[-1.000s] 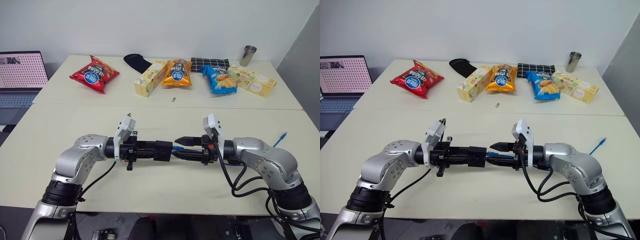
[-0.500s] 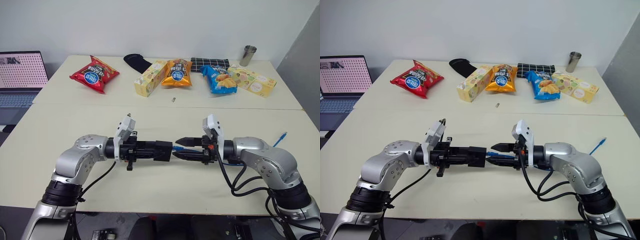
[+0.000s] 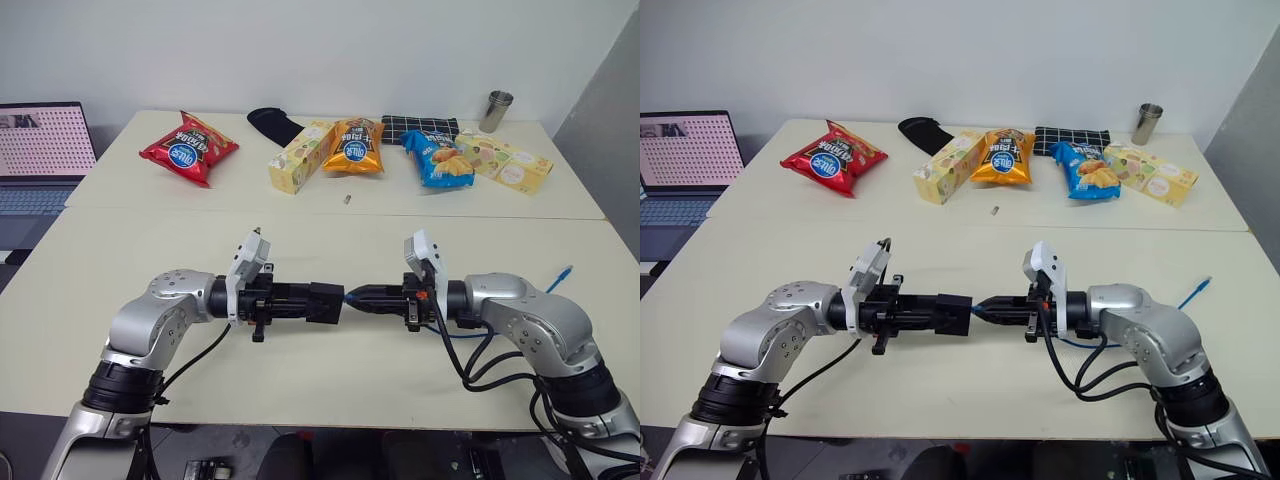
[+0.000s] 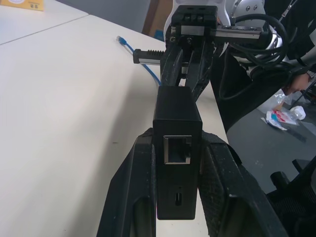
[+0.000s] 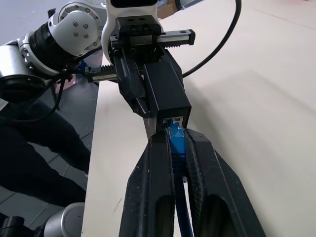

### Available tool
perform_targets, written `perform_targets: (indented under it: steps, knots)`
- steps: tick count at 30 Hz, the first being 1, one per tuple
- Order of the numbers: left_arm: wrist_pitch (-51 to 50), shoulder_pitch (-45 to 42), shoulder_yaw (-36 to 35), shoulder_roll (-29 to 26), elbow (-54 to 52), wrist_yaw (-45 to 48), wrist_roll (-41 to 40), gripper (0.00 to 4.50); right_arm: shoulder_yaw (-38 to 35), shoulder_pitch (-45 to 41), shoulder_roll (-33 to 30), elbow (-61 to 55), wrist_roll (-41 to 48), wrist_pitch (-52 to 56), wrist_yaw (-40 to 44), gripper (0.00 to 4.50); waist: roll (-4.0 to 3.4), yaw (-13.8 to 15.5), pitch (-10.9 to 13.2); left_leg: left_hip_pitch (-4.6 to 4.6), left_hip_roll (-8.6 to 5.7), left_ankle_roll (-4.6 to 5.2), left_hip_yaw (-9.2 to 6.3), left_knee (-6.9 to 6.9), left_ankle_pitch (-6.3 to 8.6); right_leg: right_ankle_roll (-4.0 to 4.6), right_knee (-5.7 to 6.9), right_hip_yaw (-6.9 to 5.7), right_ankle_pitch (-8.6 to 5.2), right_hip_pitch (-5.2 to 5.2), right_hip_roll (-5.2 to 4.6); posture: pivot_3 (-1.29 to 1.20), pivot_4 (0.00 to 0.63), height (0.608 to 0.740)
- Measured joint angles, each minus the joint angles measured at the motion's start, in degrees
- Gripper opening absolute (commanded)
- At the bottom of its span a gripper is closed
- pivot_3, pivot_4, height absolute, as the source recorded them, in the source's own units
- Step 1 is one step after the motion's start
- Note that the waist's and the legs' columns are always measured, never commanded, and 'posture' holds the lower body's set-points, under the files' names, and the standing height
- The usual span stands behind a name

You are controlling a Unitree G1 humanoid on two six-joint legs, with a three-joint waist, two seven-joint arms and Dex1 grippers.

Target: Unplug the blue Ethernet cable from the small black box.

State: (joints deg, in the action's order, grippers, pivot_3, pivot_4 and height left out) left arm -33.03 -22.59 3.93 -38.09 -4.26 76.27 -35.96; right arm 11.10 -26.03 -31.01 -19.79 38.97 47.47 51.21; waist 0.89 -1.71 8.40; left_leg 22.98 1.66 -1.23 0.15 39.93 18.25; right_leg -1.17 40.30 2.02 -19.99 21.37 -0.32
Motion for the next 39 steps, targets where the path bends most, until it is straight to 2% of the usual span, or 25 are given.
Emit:
perform_targets:
  steps: [10,14,18,24,27,31,35,38,39]
  knots:
    - [3.46,0.61,0.48,-1.04,0.46,2.12,1.58,0.78,1.43,-3.11,-2.25,3.72,0.41,1.54,4.99,0.05,0.0,0.05,0.0,0.01,0.0,0.0,0.0,0.0,0.0,0.0,-0.06,0.0,0.0,-0.01,0.0,0.0,0.15,0.74]
    - [7.6,2.02,0.41,-2.14,4.29,3.04,4.83,0.78,-0.79,-3.01,-5.91,6.33,-0.36,1.72,5.06,0.04,-0.04,0.03,0.02,0.01,0.0,0.01,0.01,-0.01,0.01,0.0,-0.07,0.0,0.0,0.0,0.0,0.0,0.15,0.74]
    - [9.75,2.42,0.1,-2.15,6.55,2.63,6.02,0.78,-1.65,-2.39,-6.5,6.57,-0.87,1.41,4.88,0.04,-0.03,0.03,0.03,0.03,0.01,0.02,0.01,-0.02,0.01,0.0,-0.09,0.0,0.0,0.0,0.0,0.0,0.15,0.74]
    - [10.0,3.43,-2.48,-1.74,7.28,-1.33,6.78,0.78,-4.32,-4.84,-0.36,17.56,-13.53,-11.17,-8.85,0.04,-0.02,-0.03,0.02,0.03,0.0,0.0,0.06,-0.01,0.0,0.0,-0.01,0.04,0.0,0.05,-0.01,0.0,0.15,0.74]
    - [10.21,3.44,-3.29,0.1,7.28,-4.72,7.15,0.78,-4.09,-7.7,1.8,25.97,-24.07,-18.98,-19.51,1.03,-0.02,0.05,0.02,0.04,0.0,-0.02,0.09,0.0,-0.01,0.0,0.02,0.04,0.0,0.07,-0.03,0.0,0.15,0.74]
    - [11.69,2.55,-3.56,2.1,7.69,-9.16,8.98,0.78,-4.19,-7.9,3.11,29.35,-27.4,-21.35,-21.69,1.9,-0.03,-0.05,0.02,0.05,0.01,-0.02,0.16,-0.03,-0.01,0.0,0.05,0.07,0.0,0.13,-0.03,0.0,0.15,0.74]
    - [15.35,1.28,-4.79,5.09,10.8,-15.57,11.71,0.78,-4.12,-7.56,1.86,25.79,-26.78,-21.09,-17.74,2.92,-0.03,-0.02,0.03,0.04,0.01,-0.02,0.17,-0.02,-0.01,0.0,0.06,0.09,0.0,0.13,-0.03,0.0,0.15,0.74]
    - [20.34,-0.21,-6.19,7.65,14.91,-21.97,15.1,0.78,-3.32,-5.76,-0.87,16.87,-21.66,-17.37,-9.02,3.71,-0.03,0.07,0.02,0.05,0.03,-0.01,0.14,-0.02,-0.01,0.0,0.03,0.05,0.0,0.11,-0.03,0.0,0.15,0.74]
    - [22.05,-0.64,-6.77,8.52,16.15,-23.8,15.99,0.78,-2.9,-5.0,-1.66,13.69,-19.64,-15.85,-6.44,3.71,-0.02,0.07,0.02,0.06,0.03,-0.01,0.14,-0.02,0.0,0.0,0.03,0.05,0.0,0.1,-0.03,0.0,0.15,0.74]
